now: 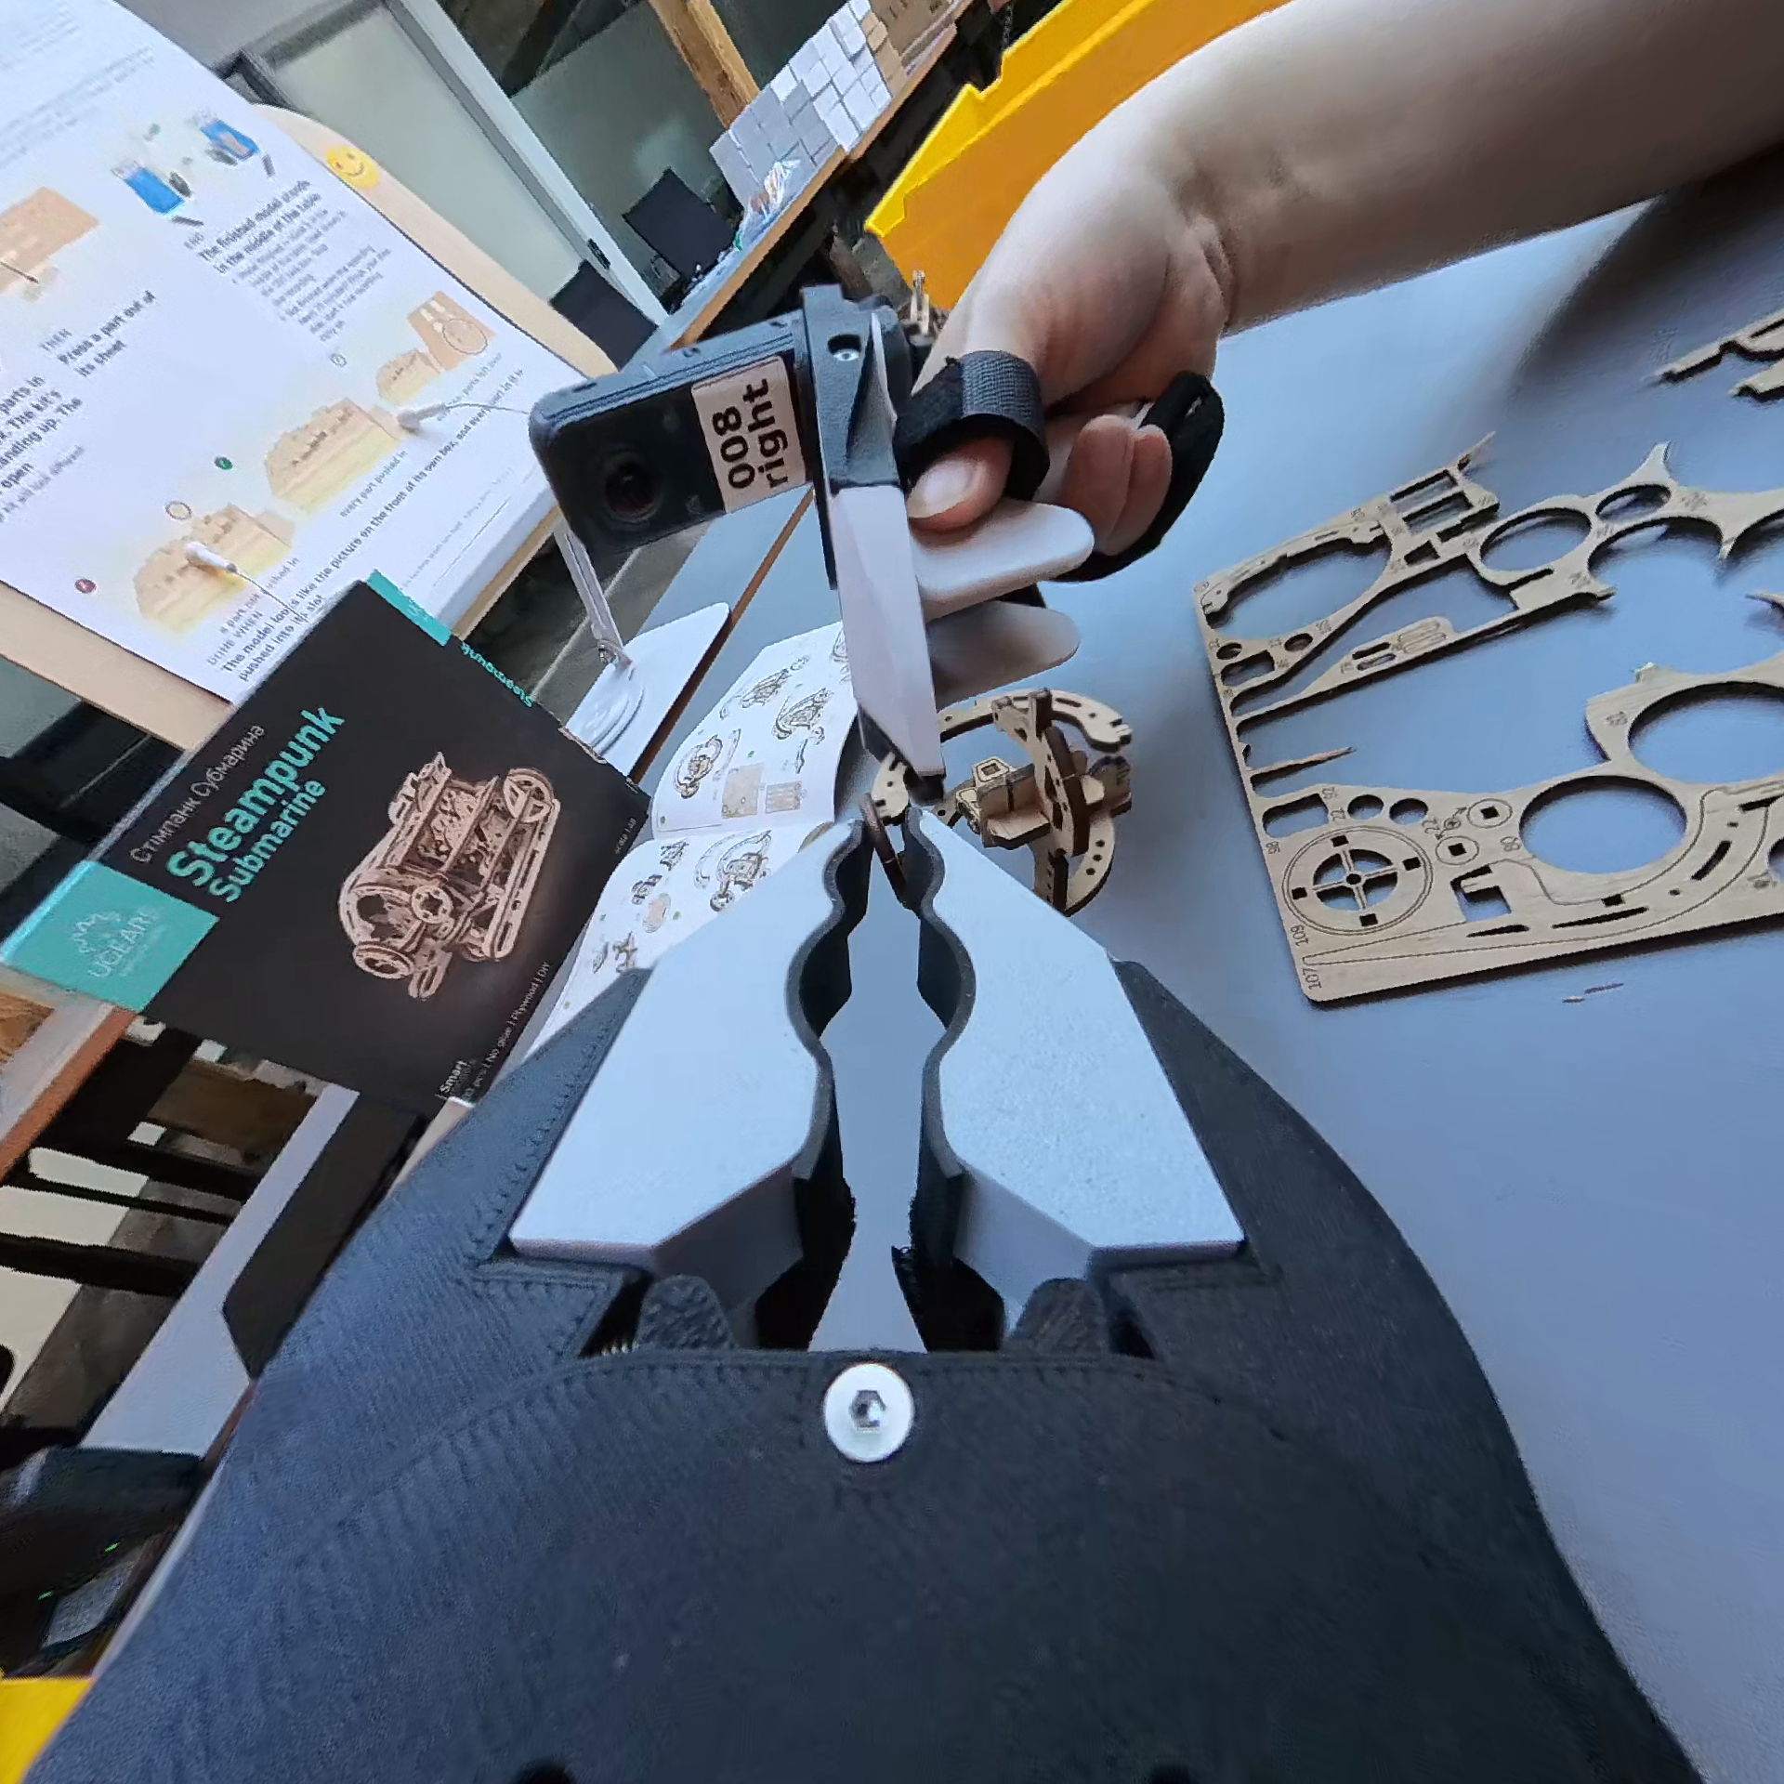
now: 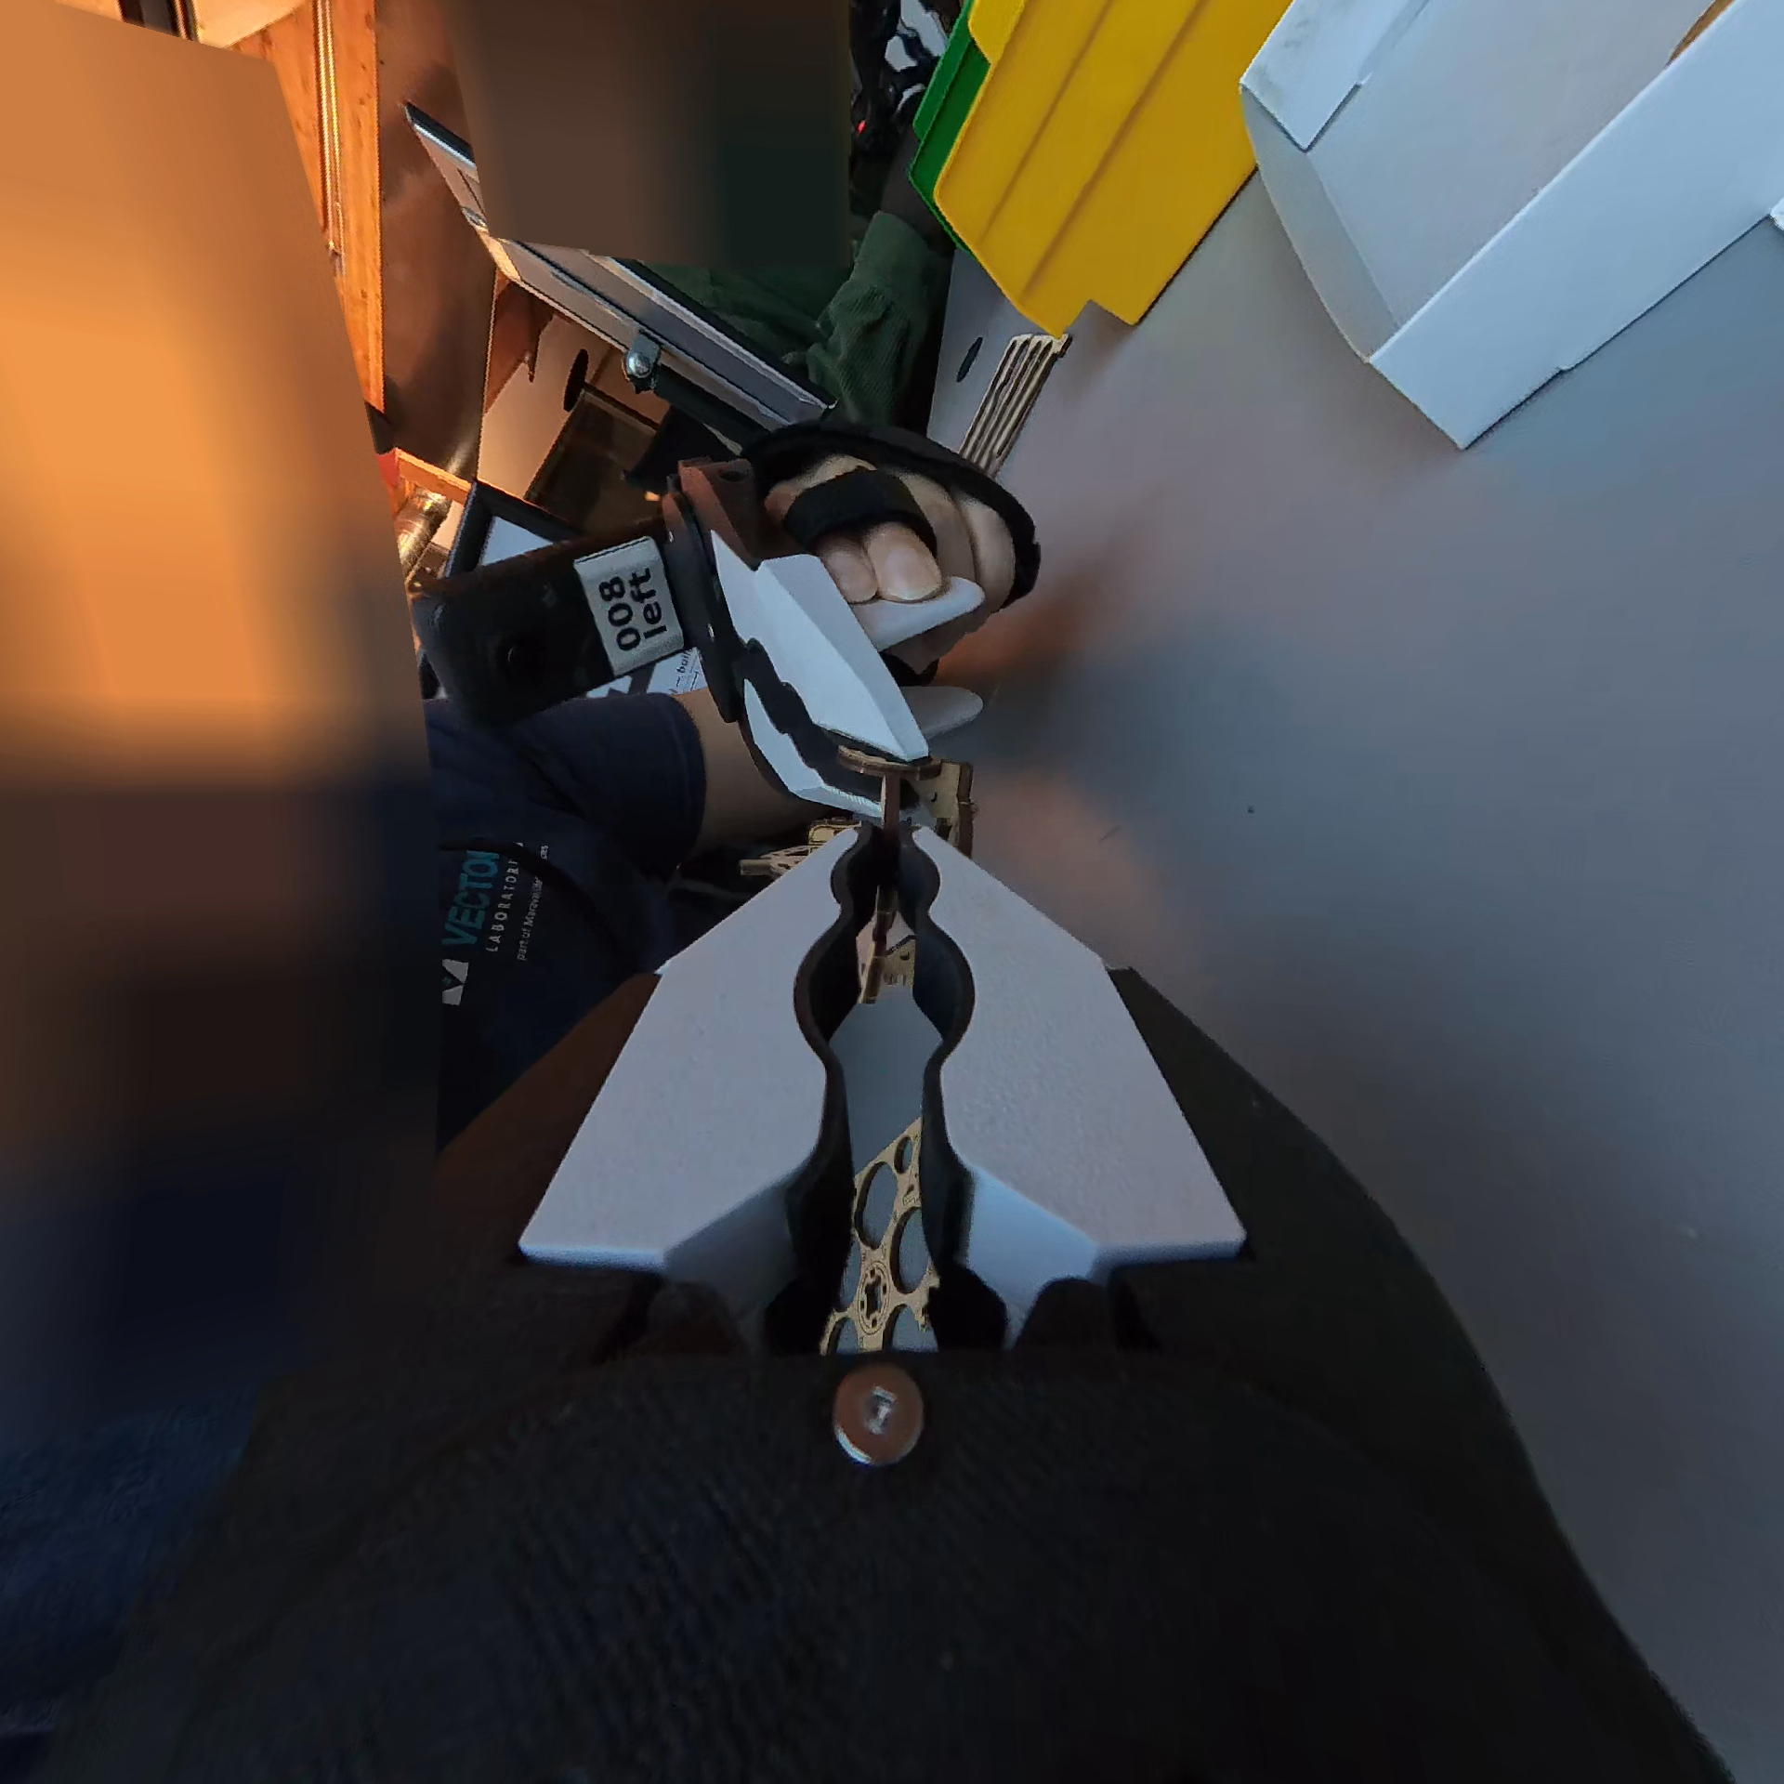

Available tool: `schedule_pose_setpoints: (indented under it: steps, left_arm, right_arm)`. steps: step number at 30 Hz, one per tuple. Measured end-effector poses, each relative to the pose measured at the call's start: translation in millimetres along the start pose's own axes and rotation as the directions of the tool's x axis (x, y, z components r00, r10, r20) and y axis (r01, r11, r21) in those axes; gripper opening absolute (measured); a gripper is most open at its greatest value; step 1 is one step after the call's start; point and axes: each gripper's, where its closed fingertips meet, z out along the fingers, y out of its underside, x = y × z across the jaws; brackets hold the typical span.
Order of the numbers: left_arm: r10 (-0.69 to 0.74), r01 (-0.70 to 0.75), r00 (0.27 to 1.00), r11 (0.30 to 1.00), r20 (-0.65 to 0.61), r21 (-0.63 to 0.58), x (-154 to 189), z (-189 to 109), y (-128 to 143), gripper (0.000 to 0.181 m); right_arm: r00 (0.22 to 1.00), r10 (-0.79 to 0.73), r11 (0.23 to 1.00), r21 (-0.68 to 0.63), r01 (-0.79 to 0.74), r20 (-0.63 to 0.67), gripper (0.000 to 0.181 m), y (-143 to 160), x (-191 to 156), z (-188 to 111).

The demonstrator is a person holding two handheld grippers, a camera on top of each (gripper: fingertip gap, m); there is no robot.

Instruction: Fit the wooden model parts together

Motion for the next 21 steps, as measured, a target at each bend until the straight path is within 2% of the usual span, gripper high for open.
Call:
schedule_pose_setpoints:
  steps: [1,6,8,10,12,14,15,17,21]
  left_arm:
    - [-0.010,0.010,1.000,1.000,-0.007,0.010,0,0,0,0.005]
    - [-0.050,0.051,0.997,0.999,-0.054,0.004,7,2,8,0.005]
    - [-0.090,0.090,0.992,0.996,-0.087,0.004,9,3,10,0.005]
    - [-0.132,0.133,0.981,0.991,-0.142,0.000,15,3,12,0.005]
    - [-0.186,0.190,0.958,0.982,-0.218,-0.001,23,3,13,0.005]
    - [-0.228,0.230,0.938,0.973,-0.260,-0.023,28,5,17,0.006]
    - [-0.235,0.236,0.933,0.971,-0.273,-0.028,30,6,18,0.006]
    - [-0.231,0.230,0.932,0.973,-0.281,-0.036,32,7,22,0.006]
    - [-0.222,0.214,0.926,0.975,-0.305,-0.061,37,9,25,0.006]
  right_arm:
    - [1.000,-0.004,1.000,-0.001,0.004,-0.001,0.001,0,-1,-1]
    - [0.997,-0.062,0.998,-0.034,0.060,-0.049,0.016,1,3,-3]
    - [0.980,-0.185,0.980,-0.088,0.179,-0.076,0.023,5,2,-1]
    - [0.902,-0.404,0.912,-0.153,0.382,-0.153,0.023,5,7,-1]
    - [0.748,-0.631,0.773,-0.238,0.588,-0.204,0.023,6,11,-1]
    - [0.591,-0.788,0.613,-0.292,0.734,-0.169,0.019,14,8,3]
    - [0.549,-0.824,0.561,-0.329,0.759,-0.139,0.013,21,8,5]
    - [0.496,-0.848,0.527,-0.409,0.745,-0.188,0.015,21,25,4]
    - [0.483,-0.861,0.501,-0.440,0.745,-0.161,0.015,26,33,8]
